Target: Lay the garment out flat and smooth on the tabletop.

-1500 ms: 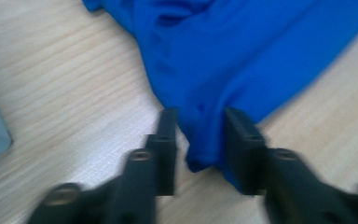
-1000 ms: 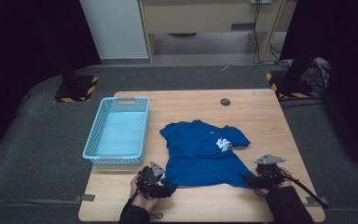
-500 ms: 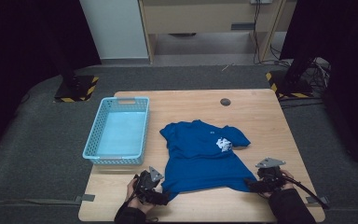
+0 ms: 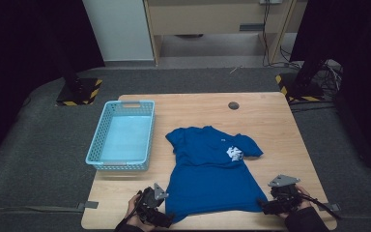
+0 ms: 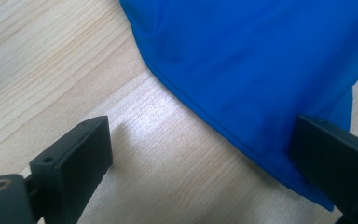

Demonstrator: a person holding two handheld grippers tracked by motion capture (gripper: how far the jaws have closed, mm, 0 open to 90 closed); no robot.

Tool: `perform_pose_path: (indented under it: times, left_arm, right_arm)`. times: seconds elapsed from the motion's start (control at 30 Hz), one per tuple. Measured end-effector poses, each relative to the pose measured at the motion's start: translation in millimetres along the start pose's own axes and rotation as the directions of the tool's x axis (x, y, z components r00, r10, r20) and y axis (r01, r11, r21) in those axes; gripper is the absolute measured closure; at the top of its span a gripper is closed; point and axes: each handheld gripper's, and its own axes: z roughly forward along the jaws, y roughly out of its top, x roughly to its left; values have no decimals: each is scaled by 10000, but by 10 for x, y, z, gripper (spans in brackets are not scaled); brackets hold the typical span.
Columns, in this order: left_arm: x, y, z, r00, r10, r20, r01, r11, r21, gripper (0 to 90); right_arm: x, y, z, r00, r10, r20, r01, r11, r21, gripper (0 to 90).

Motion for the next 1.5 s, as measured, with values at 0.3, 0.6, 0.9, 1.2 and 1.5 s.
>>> perform_pose_path:
  times: [0.3,0.6,0.9,1.2,1.5]
  left_arm:
    - [125,170,-65,9933,-1153,-116,1112,9767,-1836,79]
    - [246,398,-40,9867,-1625,-96,1522,9418,-2998,144]
    - [380,729,29,9820,-1888,-107,1735,9222,-3457,181]
    - [561,1062,224,9690,-2458,-247,2178,8975,-3835,238]
    - [767,1318,329,9518,-2982,-714,2447,8791,-4090,265]
  right_arm:
    - [16,138,-86,9993,374,-95,-384,9899,-1363,84]
    - [52,381,-2,9983,426,-401,-504,9737,-2220,87]
    - [24,511,48,9932,720,-914,-967,9478,-3039,108]
    - [126,675,220,9915,516,-1196,-847,9528,-2917,114]
    - [233,674,373,9916,210,-1279,-507,9711,-2333,123]
